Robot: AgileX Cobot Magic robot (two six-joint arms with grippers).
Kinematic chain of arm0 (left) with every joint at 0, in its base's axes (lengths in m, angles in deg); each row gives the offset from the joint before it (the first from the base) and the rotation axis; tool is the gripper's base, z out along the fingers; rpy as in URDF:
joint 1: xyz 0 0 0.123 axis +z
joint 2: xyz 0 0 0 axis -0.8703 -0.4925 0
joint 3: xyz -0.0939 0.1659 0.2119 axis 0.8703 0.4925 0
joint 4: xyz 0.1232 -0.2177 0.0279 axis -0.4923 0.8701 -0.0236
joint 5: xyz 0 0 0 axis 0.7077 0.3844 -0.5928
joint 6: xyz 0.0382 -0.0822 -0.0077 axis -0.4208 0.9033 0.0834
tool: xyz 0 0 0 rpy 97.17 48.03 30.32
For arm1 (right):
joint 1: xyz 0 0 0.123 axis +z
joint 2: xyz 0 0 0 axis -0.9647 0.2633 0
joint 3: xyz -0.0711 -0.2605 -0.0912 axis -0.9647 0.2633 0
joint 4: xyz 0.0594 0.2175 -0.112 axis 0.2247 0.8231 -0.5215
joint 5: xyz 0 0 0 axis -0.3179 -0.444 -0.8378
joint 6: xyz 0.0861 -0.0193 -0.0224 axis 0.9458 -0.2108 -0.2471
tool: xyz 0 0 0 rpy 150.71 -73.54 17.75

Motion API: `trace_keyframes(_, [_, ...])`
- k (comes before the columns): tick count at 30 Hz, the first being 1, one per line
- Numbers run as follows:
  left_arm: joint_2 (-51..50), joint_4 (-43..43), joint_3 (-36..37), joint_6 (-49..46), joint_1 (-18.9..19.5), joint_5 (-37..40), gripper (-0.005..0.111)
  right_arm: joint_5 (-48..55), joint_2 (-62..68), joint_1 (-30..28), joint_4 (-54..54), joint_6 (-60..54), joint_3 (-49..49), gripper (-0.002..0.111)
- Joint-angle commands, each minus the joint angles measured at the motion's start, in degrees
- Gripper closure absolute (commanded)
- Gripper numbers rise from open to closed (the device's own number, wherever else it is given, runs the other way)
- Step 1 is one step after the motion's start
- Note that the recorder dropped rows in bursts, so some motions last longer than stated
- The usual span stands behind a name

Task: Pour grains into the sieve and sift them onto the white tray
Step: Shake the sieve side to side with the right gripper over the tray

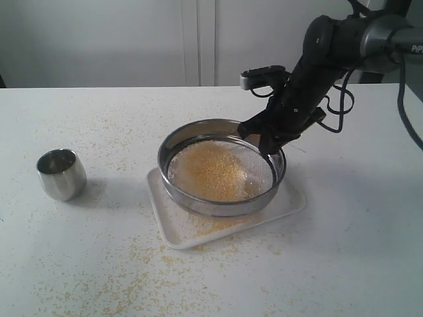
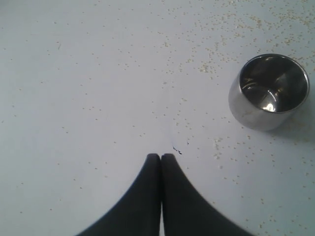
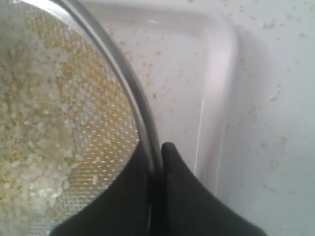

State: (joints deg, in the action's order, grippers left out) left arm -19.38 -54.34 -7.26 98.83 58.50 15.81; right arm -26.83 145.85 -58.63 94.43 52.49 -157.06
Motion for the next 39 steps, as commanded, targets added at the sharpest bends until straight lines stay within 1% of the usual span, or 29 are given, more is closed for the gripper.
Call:
trace_keyframes(1, [0.38, -0.4, 0.44, 0.16, 0.12, 0.25, 0.106, -2.09, -0.94, -0.13, 5.08, -2.24, -0.45, 0.108])
trace_keyframes(3, [0.38, -0.4, 0.44, 0.16, 0.12, 0.25, 0.106, 1.78, -0.94, 0.09, 5.65, -16.76, -0.45, 0.108])
trace_keyframes(5, [0.38, -0.4, 0.44, 0.16, 0.12, 0.25, 0.106, 0.36, -0.94, -0.17, 2.36, -10.73, -0.45, 0.108])
trace_keyframes(7, [0.38, -0.4, 0.44, 0.16, 0.12, 0.25, 0.106, -3.07, -0.89, -0.8, -0.13, 3.98, -0.45, 0.108])
trace_keyframes(9, [0.38, -0.4, 0.44, 0.16, 0.12, 0.25, 0.106, -3.5, -0.89, -0.95, 0.63, 6.12, -0.45, 0.108])
trace_keyframes(10, [0.38, -0.4, 0.44, 0.16, 0.12, 0.25, 0.106, -2.93, -0.8, -0.59, 1.68, 3.71, -0.45, 0.108])
trace_keyframes(13, [0.38, -0.4, 0.44, 0.16, 0.12, 0.25, 0.106, 0.5, -0.8, -0.14, 2.65, -12.53, -0.45, 0.108])
trace_keyframes(14, [0.38, -0.4, 0.44, 0.16, 0.12, 0.25, 0.106, 0.16, -0.8, -0.14, 1.65, -11.57, -0.45, 0.108])
trace_keyframes(17, [0.38, -0.4, 0.44, 0.16, 0.12, 0.25, 0.106, -4.05, -0.8, -0.72, -1.27, 9.26, -0.45, 0.108])
trace_keyframes(18, [0.38, -0.4, 0.44, 0.16, 0.12, 0.25, 0.106, -4.07, -0.8, -0.72, 0.25, 9.61, -0.45, 0.108])
trace_keyframes(19, [0.38, -0.4, 0.44, 0.16, 0.12, 0.25, 0.106, -3.37, -0.8, -0.13, 2.23, 5.61, -0.45, 0.108])
trace_keyframes(21, [0.38, -0.4, 0.44, 0.16, 0.12, 0.25, 0.106, 0.48, -0.8, 0.41, 5.39, -12.53, -0.45, 0.108])
trace_keyframes(22, [0.38, -0.4, 0.44, 0.16, 0.12, 0.25, 0.106, 1.04, -0.8, 0.41, 4.46, -17.15, -0.45, 0.108])
trace_keyframes(23, [0.38, -0.4, 0.44, 0.16, 0.12, 0.25, 0.106, -3.05, -0.8, -0.34, -0.48, -2.12, -0.45, 0.108])
trace_keyframes(25, [0.38, -0.4, 0.44, 0.16, 0.12, 0.25, 0.106, -4.76, -0.8, -0.71, 0.37, 12.43, -0.45, 0.108])
trace_keyframes(26, [0.38, -0.4, 0.44, 0.16, 0.12, 0.25, 0.106, -3.53, -0.8, -0.07, 2.8, 5.99, -0.45, 0.108])
trace_keyframes(27, [0.38, -0.4, 0.44, 0.16, 0.12, 0.25, 0.106, 1.12, -0.92, 0.52, 5.53, -16.47, -0.45, 0.108])
trace_keyframes(28, [0.38, -0.4, 0.44, 0.16, 0.12, 0.25, 0.106, 1.28, -0.92, 0.52, 3.75, -16.09, -0.45, 0.108])
trace_keyframes(29, [0.38, -0.4, 0.44, 0.16, 0.12, 0.25, 0.106, -3.69, -0.8, -0.48, -2.17, 6.18, -0.33, 0.108])
trace_keyframes(30, [0.38, -0.4, 0.44, 0.16, 0.12, 0.25, 0.106, -4.5, -0.54, -0.62, -2.14, 15.56, -0.33, 0.108])
trace_keyframes(31, [0.38, -0.4, 0.44, 0.16, 0.12, 0.25, 0.106, -3.24, -0.55, -0.44, 0.55, 7.57, -0.33, 0.108])
trace_keyframes(32, [0.38, -0.4, 0.44, 0.16, 0.12, 0.25, 0.106, 0.2, -0.67, 0.13, 1.8, -12.56, -0.33, 0.108])
trace_keyframes(33, [0.38, -0.4, 0.44, 0.16, 0.12, 0.25, 0.106, 0.12, -0.68, 0.13, -0.69, -10.99, -0.33, 0.108])
trace_keyframes(34, [0.38, -0.4, 0.44, 0.16, 0.12, 0.25, 0.106, -3.52, -0.68, -0.85, -6.82, 10.66, -0.33, 0.108])
trace_keyframes(35, [0.38, -0.4, 0.44, 0.16, 0.12, 0.25, 0.106, -4.34, -0.68, -1.0, -7.79, 20.27, -0.33, 0.108])
trace_keyframes(36, [0.38, -0.4, 0.44, 0.16, 0.12, 0.25, 0.106, -3.98, -0.68, -0.65, -3.32, 13.37, -0.33, 0.108])
trace_keyframes(37, [0.38, -0.4, 0.44, 0.16, 0.12, 0.25, 0.106, -0.82, -0.68, 0.1, 2.95, -1.52, -0.33, 0.108])
trace_keyframes(38, [0.38, -0.4, 0.44, 0.16, 0.12, 0.25, 0.106, 3.64, -0.77, 0.58, 5.52, -20.18, -0.47, 0.108])
trace_keyframes(39, [0.38, -0.4, 0.44, 0.16, 0.12, 0.25, 0.106, 2.6, -0.91, 0.58, 3.66, -16.19, -0.47, 0.108])
